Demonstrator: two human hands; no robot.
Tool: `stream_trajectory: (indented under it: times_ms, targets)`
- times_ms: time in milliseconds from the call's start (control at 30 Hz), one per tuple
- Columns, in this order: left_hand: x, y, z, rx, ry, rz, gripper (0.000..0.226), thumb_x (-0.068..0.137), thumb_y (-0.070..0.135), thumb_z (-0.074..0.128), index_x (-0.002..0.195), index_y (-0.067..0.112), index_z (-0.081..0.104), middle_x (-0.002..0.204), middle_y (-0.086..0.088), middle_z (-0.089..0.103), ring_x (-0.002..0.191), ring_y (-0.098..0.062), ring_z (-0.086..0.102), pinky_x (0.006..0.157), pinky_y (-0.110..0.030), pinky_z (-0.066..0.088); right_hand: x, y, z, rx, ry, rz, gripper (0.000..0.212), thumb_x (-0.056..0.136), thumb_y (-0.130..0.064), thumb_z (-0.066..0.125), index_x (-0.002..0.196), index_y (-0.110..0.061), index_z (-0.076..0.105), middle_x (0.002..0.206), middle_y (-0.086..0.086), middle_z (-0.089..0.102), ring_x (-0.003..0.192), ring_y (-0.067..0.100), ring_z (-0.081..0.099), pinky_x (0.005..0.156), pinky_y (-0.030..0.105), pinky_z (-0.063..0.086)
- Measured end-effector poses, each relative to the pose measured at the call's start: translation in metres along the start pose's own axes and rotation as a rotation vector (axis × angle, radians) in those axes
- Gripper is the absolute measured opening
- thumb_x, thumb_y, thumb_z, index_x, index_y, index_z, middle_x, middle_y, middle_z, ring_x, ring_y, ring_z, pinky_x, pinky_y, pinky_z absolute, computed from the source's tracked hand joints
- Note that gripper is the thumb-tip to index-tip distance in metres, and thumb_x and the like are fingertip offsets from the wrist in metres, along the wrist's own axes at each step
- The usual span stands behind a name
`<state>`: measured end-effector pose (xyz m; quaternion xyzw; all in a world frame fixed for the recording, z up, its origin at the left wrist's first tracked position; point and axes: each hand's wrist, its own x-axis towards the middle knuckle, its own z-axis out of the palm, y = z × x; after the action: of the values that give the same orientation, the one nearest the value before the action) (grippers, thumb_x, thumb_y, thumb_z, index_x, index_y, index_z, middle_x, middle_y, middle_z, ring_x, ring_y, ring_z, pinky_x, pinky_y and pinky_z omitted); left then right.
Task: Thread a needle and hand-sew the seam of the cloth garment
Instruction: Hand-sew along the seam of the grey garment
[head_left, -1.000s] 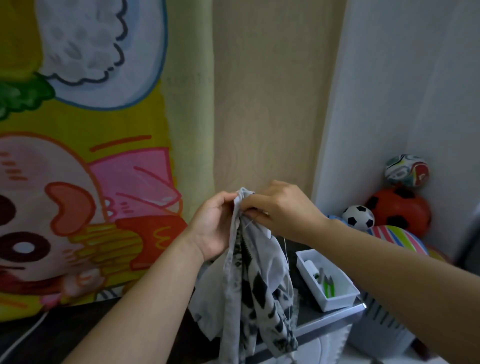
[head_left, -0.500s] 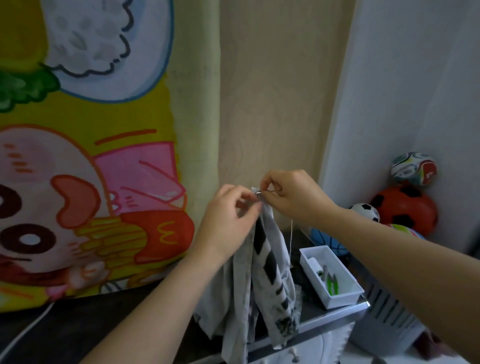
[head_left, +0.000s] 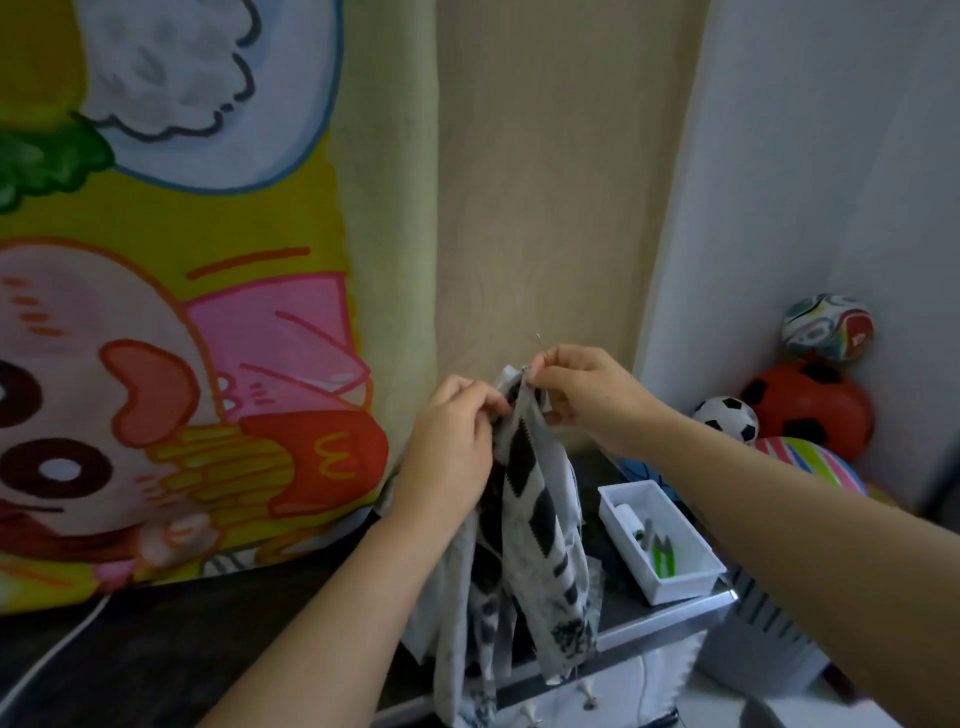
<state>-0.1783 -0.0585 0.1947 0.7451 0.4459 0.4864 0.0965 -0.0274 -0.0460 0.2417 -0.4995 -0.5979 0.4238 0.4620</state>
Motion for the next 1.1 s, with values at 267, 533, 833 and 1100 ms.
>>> stream_trajectory:
  times_ms: [267,533,833,1100]
  targets:
    - [0.001,0.008,0.013,0.141,-0.092,-0.275,0.032,0.091,0.045,0.053,0.083,0.014,0.059,0.086,0.000,0.051,0.078,-0.020,0.053,0.067,-0.033,0.041,-0.002,0.004,0.016,-0.106,0.012,-0.058,0.021,0.092,-0.002,0.054,0.072,-0.011,0.053,0.057,0.002,0.049,0.043,0.006,0.042,0.046,0.019,0.035]
    - [0.013,0.011,0.013,0.219,-0.155,-0.274,0.039,0.091,0.029,0.052,0.055,0.017,0.042,0.068,-0.001,0.042,0.059,-0.018,0.045,0.051,-0.029,0.027,0.000,0.004,0.007,-0.078,0.057,-0.063,0.020,0.094,-0.004,0.051,0.075,-0.011,0.053,0.063,0.004,0.053,0.053,0.010,0.051,0.057,0.024,0.047]
    - [-0.009,-0.031,0.017,0.503,-0.372,-0.492,0.019,0.093,0.020,0.050,0.095,0.005,0.062,0.103,-0.012,0.061,0.094,-0.034,0.060,0.066,-0.035,0.042,0.001,0.009,-0.026,-0.061,0.367,0.013,0.016,0.096,-0.012,0.048,0.084,-0.010,0.057,0.074,0.005,0.055,0.072,0.018,0.055,0.073,0.033,0.054]
    - [0.004,-0.053,-0.007,0.712,-0.467,-0.690,0.027,0.098,0.014,0.039,0.115,0.009,0.059,0.121,-0.010,0.058,0.113,-0.031,0.054,0.080,-0.037,0.044,0.004,0.031,-0.028,0.346,0.486,0.288,0.012,0.095,0.001,0.044,0.088,0.000,0.054,0.089,0.008,0.059,0.082,0.022,0.063,0.066,0.031,0.052]
